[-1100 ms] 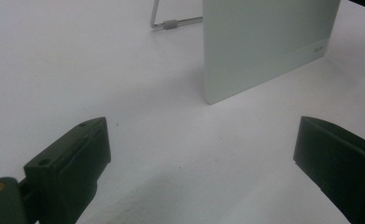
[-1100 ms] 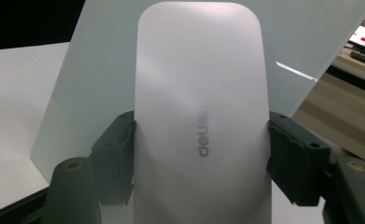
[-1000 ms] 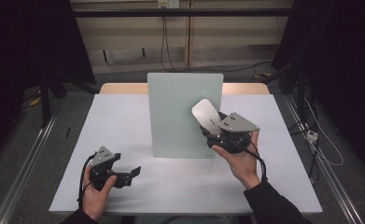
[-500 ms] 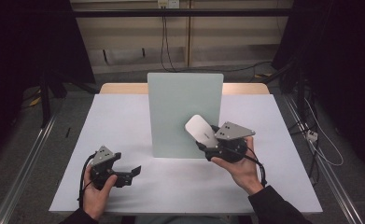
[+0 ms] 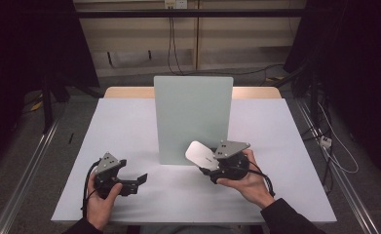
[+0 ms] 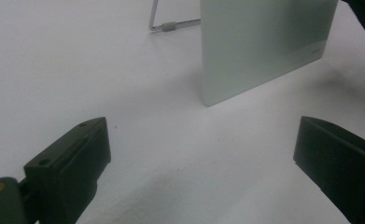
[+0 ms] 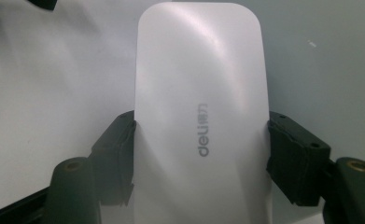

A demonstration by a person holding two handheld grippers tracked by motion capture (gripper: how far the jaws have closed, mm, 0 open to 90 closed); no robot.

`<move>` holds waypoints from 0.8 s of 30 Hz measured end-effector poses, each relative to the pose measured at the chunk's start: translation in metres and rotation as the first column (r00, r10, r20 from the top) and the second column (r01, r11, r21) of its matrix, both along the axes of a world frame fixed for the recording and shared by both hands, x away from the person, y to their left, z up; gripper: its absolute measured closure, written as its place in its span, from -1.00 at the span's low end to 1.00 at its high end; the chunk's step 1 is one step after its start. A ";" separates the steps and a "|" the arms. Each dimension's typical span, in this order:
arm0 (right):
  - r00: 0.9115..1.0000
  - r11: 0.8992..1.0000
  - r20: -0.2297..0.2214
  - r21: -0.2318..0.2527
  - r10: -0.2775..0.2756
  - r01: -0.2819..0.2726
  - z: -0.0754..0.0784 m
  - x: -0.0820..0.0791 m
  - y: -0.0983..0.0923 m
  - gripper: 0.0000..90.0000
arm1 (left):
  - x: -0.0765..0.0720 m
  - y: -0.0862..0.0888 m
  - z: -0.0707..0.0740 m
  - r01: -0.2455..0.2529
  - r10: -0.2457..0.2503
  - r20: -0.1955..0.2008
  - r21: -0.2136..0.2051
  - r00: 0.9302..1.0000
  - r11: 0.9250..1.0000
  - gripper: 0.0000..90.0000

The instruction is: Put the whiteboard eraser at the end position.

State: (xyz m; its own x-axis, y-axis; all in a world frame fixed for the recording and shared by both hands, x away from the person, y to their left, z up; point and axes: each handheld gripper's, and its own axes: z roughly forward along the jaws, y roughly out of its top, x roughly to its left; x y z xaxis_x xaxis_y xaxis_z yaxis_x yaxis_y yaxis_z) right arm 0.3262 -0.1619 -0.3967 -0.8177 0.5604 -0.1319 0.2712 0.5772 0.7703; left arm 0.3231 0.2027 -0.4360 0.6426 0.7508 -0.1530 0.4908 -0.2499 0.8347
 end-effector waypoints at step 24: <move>0.982 0.982 -0.149 -0.134 0.115 -0.135 -0.030 0.009 0.029 -0.30 | 0.000 -0.001 0.000 0.005 -0.005 -0.002 0.015 1.000 1.000 -0.92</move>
State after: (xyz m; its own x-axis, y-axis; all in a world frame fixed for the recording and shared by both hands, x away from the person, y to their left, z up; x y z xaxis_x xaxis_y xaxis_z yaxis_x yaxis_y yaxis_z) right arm 0.3355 -0.1330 -0.4267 -0.8961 0.4361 -0.0828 0.2889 0.7147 0.6370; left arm 0.3235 0.2021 -0.4361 0.6462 0.7496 -0.1431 0.4914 -0.2652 0.8296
